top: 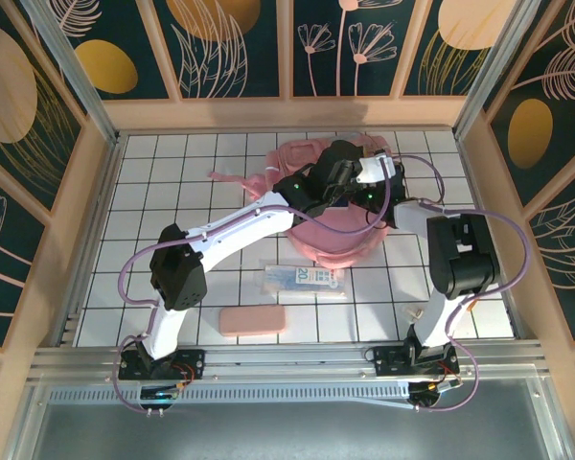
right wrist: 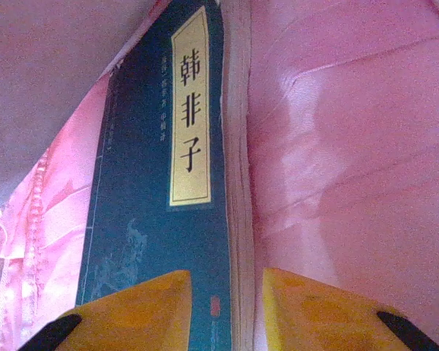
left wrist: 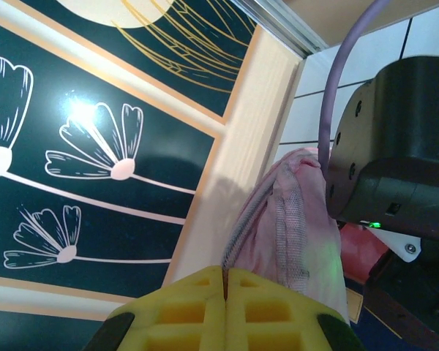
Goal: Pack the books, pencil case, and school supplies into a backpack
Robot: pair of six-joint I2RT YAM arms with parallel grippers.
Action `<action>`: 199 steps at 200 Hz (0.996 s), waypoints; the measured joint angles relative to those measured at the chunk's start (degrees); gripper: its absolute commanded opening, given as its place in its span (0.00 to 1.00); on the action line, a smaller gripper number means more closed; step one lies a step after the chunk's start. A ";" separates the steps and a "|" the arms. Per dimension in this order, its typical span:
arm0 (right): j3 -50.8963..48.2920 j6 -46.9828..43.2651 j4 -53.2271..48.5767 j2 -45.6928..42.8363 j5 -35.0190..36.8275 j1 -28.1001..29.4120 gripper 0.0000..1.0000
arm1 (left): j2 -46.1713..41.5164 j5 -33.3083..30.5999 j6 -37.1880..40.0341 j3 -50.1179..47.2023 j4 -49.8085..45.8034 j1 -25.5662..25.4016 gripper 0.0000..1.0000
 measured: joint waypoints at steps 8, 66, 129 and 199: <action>-0.63 -1.66 -1.18 -1.68 0.31 0.15 0.29 | 0.00 -0.09 0.22 0.00 0.07 0.00 0.00; -4.96 -13.16 -5.81 -11.47 -2.75 4.04 0.12 | 0.00 -0.79 0.39 0.04 0.44 0.02 0.00; -8.63 -15.15 0.20 -4.70 -2.23 9.53 0.08 | 0.00 -0.76 0.39 0.11 0.15 0.02 0.00; -10.67 -7.41 10.01 -1.68 14.43 8.74 0.11 | 0.00 -0.33 0.39 0.11 0.09 0.00 0.00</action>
